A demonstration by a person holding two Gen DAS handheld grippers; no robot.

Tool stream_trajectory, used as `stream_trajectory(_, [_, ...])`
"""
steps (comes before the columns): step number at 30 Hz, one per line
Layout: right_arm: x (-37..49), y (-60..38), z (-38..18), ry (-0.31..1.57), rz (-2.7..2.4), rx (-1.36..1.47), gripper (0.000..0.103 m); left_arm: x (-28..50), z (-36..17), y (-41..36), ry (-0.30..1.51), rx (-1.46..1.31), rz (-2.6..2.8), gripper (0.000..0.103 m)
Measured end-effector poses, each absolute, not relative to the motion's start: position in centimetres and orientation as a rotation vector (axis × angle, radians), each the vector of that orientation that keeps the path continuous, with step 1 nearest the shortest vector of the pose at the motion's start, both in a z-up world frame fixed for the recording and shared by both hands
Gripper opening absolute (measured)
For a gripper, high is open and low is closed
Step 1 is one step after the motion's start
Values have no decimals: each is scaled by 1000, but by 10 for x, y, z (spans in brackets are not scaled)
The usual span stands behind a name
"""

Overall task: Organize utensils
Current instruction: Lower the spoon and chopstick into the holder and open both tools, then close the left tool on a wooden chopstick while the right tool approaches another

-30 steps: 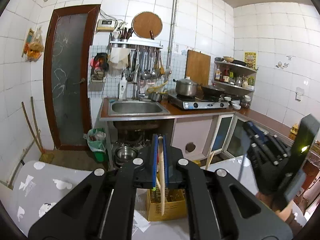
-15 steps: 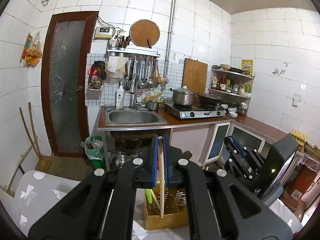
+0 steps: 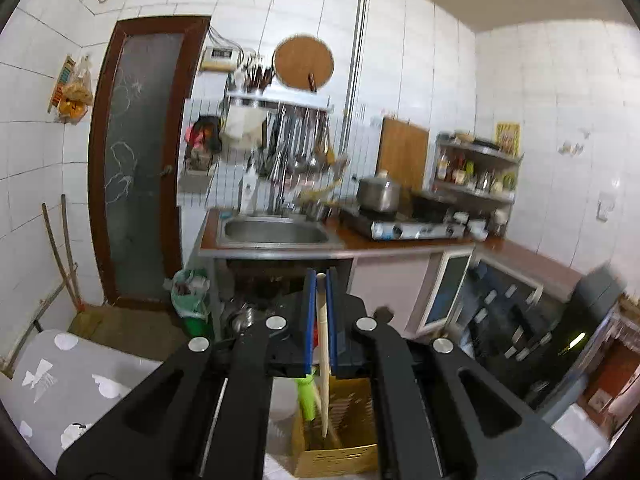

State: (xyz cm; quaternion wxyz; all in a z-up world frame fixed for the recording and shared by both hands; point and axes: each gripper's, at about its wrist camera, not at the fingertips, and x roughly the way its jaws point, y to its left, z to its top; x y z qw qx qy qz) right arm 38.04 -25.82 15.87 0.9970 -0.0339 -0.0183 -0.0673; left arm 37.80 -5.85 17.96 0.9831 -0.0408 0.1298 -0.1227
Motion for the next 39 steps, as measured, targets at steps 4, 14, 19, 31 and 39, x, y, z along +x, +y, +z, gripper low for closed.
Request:
stream_trajectory(4, [386, -252, 145, -57, -148, -102, 6, 393, 145, -58, 308, -56, -236, 4])
stream_trajectory(14, [348, -249, 116, 101, -29, -63, 70, 392, 83, -46, 498, -5, -173, 67])
stream_trajectory(19, [311, -263, 123, 216, 15, -6, 70, 352, 91, -19, 520, -5, -135, 83])
stream_trajectory(31, [216, -254, 100, 506, 95, 91, 77, 264, 96, 13, 602, 27, -30, 98])
stream_trajectory(39, [191, -230, 34, 658, 109, 56, 77, 254, 21, 23, 749, -23, -1, 98])
